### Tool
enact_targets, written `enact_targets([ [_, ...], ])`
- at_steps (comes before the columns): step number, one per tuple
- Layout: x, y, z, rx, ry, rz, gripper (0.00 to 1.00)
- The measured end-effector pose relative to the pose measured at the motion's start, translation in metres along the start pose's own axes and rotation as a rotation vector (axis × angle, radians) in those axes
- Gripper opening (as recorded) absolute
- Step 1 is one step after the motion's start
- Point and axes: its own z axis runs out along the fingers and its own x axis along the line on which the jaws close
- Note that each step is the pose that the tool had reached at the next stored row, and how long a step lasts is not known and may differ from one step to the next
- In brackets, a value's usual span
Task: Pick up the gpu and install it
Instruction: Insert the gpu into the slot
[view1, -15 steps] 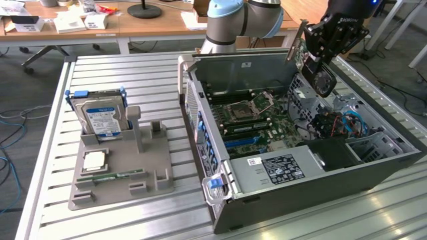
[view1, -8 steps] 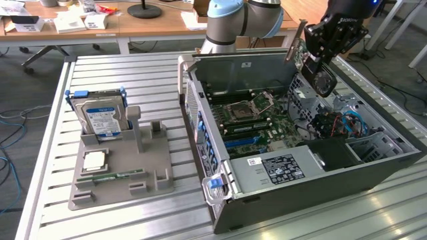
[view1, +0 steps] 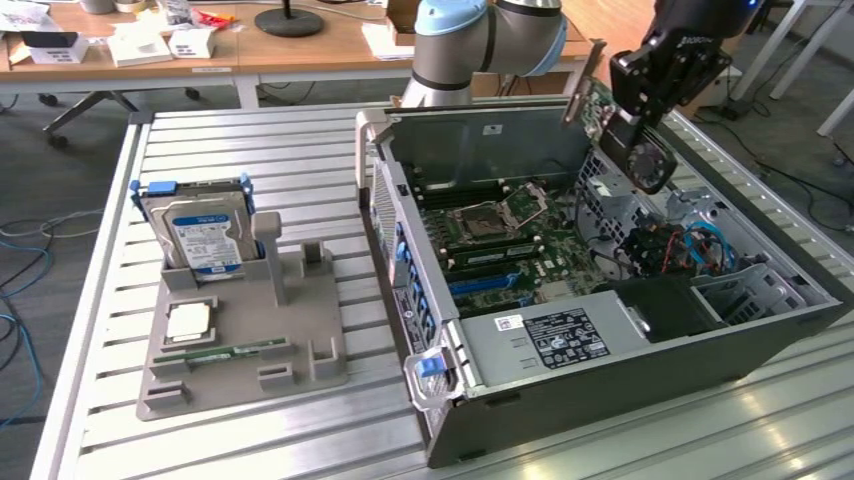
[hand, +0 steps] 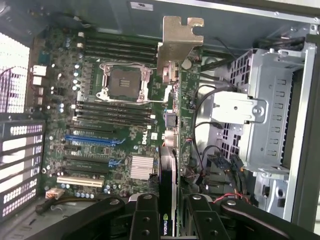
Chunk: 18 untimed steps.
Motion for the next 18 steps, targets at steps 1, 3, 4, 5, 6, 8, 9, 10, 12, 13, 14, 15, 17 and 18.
enact_targets([
  [1,0.0001,0.0000,0.0000,0.0003,0.0007,-0.016,0.26],
  [3,0.0002,0.0000,0.0000,0.0009,0.0021,-0.046,0.26],
  [4,0.0003,0.0000,0.0000,0.0010,0.0028,-0.062,0.26],
  [5,0.0004,0.0000,0.0000,0.0011,0.0034,-0.078,0.26],
  [6,0.0004,0.0001,0.0000,0.0013,0.0041,-0.094,0.26],
  [8,0.0005,0.0001,0.0001,0.0024,0.0056,-0.125,0.26],
  [9,0.0006,0.0001,0.0000,0.0030,0.0064,-0.142,0.26],
  [10,0.0006,0.0001,0.0000,0.0037,0.0071,-0.158,0.26],
  [12,0.0007,0.0001,0.0000,0.0056,0.0087,-0.189,0.26],
  [13,0.0008,0.0001,0.0000,0.0065,0.0096,-0.205,0.26],
  [14,0.0009,0.0001,0.0000,0.0072,0.0104,-0.222,0.26],
  [15,0.0009,0.0001,0.0000,0.0078,0.0112,-0.239,0.26],
  [17,0.0009,0.0001,0.0000,0.0091,0.0128,-0.275,0.26],
  [18,0.0010,0.0001,0.0000,0.0097,0.0136,-0.292,0.26],
])
